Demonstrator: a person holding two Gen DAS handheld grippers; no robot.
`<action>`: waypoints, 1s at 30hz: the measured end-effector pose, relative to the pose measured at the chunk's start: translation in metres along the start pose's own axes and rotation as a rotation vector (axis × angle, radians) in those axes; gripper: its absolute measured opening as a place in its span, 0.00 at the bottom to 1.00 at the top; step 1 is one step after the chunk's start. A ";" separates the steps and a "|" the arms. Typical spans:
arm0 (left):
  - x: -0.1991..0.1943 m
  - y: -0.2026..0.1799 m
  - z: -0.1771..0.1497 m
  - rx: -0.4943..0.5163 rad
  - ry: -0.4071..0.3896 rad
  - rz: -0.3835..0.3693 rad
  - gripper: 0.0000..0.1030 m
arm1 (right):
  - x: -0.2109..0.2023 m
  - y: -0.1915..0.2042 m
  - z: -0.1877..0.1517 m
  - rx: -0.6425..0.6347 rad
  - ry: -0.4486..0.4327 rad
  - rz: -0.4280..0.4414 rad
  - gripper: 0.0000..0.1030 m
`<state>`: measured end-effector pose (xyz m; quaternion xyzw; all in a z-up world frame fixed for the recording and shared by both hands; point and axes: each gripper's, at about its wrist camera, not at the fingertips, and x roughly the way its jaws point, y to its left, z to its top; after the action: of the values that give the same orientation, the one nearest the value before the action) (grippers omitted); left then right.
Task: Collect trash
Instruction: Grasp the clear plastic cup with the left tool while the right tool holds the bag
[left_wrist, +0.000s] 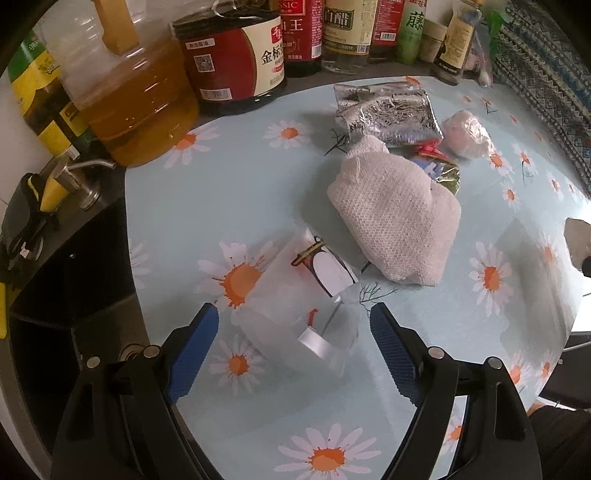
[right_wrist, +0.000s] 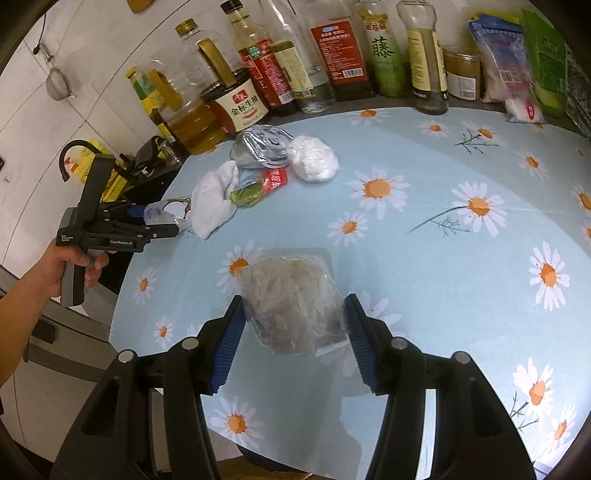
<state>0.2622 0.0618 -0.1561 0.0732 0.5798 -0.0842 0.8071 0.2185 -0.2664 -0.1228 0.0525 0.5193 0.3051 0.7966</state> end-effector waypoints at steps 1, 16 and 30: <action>0.000 0.000 0.000 0.006 -0.002 -0.007 0.72 | 0.000 0.000 -0.001 0.003 0.003 -0.002 0.54; -0.011 -0.002 -0.011 -0.003 -0.024 -0.038 0.61 | -0.002 0.013 -0.005 -0.025 -0.004 -0.009 0.54; -0.067 -0.025 -0.059 -0.116 -0.107 -0.088 0.61 | -0.006 0.044 -0.012 -0.084 -0.002 0.026 0.54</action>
<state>0.1816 0.0539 -0.1114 -0.0041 0.5424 -0.0897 0.8353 0.1880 -0.2372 -0.1060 0.0259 0.5047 0.3368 0.7945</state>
